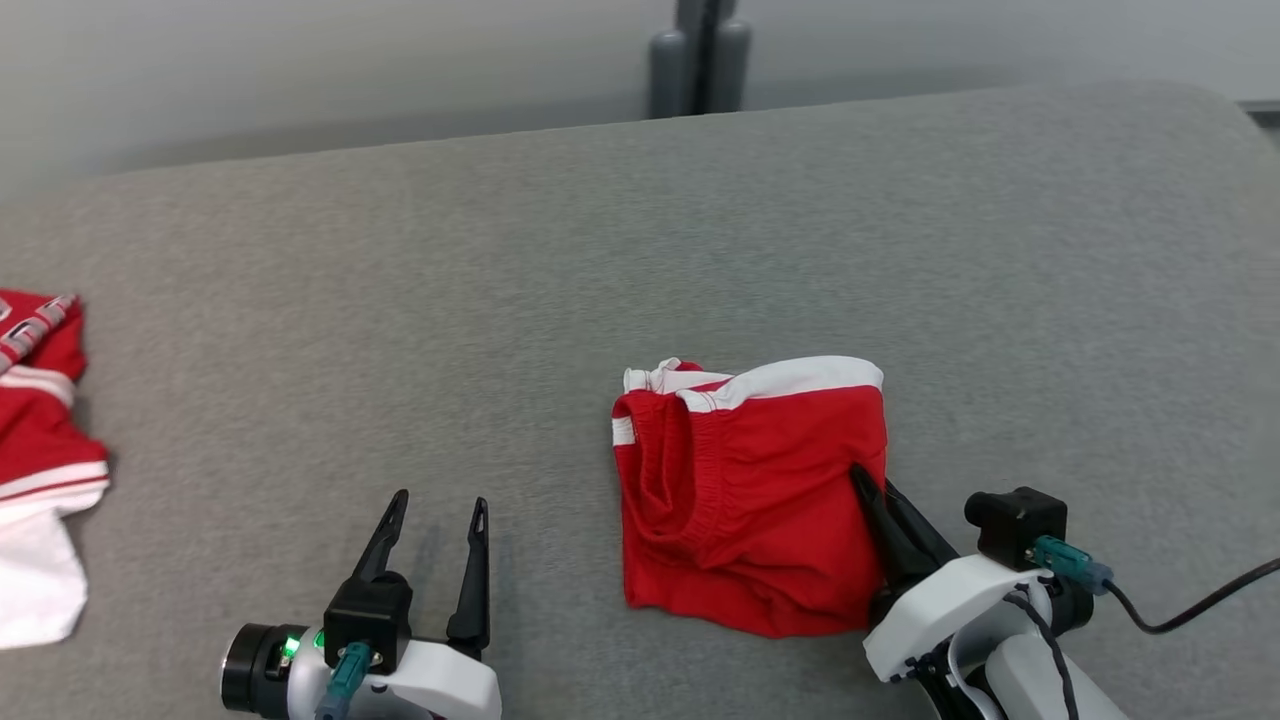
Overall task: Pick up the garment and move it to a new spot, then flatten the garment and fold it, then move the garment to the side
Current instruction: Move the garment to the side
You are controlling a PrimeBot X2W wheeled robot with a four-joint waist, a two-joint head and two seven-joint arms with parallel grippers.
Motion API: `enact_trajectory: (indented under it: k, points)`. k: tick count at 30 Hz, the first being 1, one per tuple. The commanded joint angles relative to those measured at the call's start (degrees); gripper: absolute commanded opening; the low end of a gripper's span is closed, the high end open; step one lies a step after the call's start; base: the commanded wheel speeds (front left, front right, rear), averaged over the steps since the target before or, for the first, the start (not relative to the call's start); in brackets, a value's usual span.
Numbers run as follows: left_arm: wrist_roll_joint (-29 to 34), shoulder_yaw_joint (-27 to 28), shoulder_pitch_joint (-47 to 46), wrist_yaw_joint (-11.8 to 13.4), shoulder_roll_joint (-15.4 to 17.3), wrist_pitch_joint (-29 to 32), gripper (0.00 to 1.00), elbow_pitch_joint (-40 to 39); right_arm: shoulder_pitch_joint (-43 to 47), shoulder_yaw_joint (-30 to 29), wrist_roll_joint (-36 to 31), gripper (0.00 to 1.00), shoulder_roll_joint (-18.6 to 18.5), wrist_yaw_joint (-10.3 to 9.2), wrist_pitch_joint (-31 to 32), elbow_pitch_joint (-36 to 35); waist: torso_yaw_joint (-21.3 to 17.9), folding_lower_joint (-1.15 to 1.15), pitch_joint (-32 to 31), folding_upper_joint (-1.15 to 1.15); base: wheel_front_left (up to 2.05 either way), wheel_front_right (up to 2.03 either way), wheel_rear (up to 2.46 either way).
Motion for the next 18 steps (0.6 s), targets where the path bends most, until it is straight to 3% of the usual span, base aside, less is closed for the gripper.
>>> enact_trajectory:
  k: [1,9,13,18]
  points:
    - [0.42,-0.18,-1.11,-0.38,0.22,-0.1,1.0,0.07,0.64,0.01,-0.19,0.0,-0.35,0.01,0.01,-0.06,-8.28,0.0,-0.54,0.0,0.0,0.0,0.0]
    - [0.55,-0.76,-2.24,-0.85,0.25,-0.1,1.0,0.32,1.66,0.92,1.49,0.0,-0.28,0.01,0.01,-1.17,-18.86,0.0,0.29,0.0,0.0,0.0,0.0]
    - [1.25,-1.07,-3.07,-1.26,0.27,-0.1,1.0,0.36,1.54,0.9,1.71,0.0,-0.25,0.01,0.01,-1.77,-20.92,0.0,1.68,0.0,0.0,0.0,0.0]
    - [2.2,-1.0,-4.04,-1.93,0.3,-0.1,1.0,0.14,-0.12,-0.52,0.47,0.0,-0.28,0.01,0.01,-1.61,-20.11,0.0,3.8,0.0,0.0,0.0,0.0]
